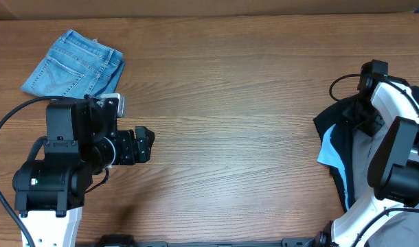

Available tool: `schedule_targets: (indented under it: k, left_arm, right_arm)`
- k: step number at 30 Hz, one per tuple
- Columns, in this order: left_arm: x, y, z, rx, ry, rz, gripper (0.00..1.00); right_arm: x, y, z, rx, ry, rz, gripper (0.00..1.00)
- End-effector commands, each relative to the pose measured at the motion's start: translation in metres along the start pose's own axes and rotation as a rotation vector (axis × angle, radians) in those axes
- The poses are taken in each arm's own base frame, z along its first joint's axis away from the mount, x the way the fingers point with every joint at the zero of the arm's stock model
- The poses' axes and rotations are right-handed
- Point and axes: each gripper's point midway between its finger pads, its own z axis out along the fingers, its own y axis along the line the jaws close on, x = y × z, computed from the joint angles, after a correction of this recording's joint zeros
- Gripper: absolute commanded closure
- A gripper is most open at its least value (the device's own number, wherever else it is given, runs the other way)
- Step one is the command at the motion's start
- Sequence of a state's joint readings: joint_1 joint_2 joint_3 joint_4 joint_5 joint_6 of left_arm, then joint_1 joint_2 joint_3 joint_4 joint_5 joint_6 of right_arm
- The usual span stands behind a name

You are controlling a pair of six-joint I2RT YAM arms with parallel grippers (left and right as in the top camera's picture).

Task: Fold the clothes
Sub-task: 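Grasp the waistband edge of the grey shorts with the right gripper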

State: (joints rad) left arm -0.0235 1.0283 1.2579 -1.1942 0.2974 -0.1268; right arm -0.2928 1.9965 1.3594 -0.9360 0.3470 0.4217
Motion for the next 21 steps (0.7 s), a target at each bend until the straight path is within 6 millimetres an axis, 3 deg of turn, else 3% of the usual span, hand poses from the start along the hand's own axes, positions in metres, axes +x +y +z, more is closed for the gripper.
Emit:
schedule_targets:
  k: [1,13,15,19,21]
  left_arm:
    - [-0.005,-0.004,-0.008,0.018,-0.029,0.020,0.15]
    - [-0.005,-0.008,-0.008,0.042,-0.027,0.021,0.15]
    - [-0.005,-0.008,-0.008,0.042,-0.027,0.021,0.15]
    - [-0.005,-0.008,-0.008,0.042,-0.028,0.021,0.15]
    - [-0.006,-0.009,-0.009,0.042,-0.032,0.023,0.15]
  right_arm:
    - [-0.002,-0.011,0.003,0.048,-0.001,0.032,0.52]
    - [-0.013,-0.016,-0.021,0.022,-0.030,0.107,0.59]
    - [-0.012,-0.010,-0.022,-0.012,-0.019,0.088,0.59]
    - [-0.006,0.020,-0.025,-0.183,0.021,-0.062,0.54]
    - [-0.006,0.021,-0.026,-0.189,0.021,-0.076,0.51]
